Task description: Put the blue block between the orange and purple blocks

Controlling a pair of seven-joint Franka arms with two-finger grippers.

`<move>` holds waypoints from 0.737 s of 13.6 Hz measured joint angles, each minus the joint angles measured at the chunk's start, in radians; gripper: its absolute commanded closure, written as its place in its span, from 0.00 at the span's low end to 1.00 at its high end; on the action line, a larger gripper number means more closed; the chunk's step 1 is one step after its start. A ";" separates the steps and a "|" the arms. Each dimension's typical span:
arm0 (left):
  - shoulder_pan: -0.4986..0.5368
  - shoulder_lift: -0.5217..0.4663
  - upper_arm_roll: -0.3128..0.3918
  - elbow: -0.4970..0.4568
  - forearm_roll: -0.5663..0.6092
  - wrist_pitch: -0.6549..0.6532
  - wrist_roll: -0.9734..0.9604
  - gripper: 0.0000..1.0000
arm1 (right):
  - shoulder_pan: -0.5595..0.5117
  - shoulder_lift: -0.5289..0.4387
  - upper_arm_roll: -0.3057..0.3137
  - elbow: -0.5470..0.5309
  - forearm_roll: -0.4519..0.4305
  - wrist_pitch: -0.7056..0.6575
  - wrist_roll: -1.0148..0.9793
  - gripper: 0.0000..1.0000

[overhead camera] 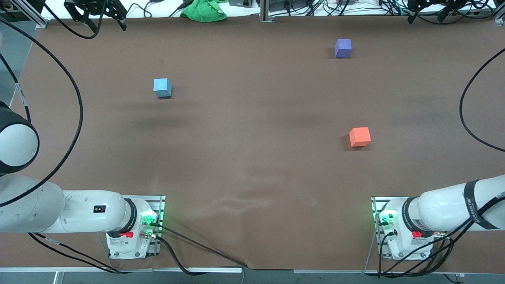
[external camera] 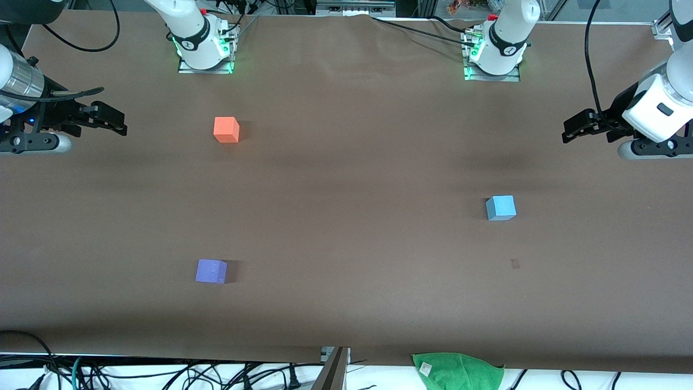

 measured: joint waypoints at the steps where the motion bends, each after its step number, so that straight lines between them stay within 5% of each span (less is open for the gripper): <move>1: 0.000 0.003 0.000 0.003 0.000 -0.001 0.000 0.00 | 0.000 0.000 0.000 0.000 0.000 0.000 0.000 0.00; 10: 0.001 0.012 0.001 0.017 0.001 -0.008 0.000 0.00 | 0.000 0.000 0.000 0.000 0.000 0.000 0.000 0.01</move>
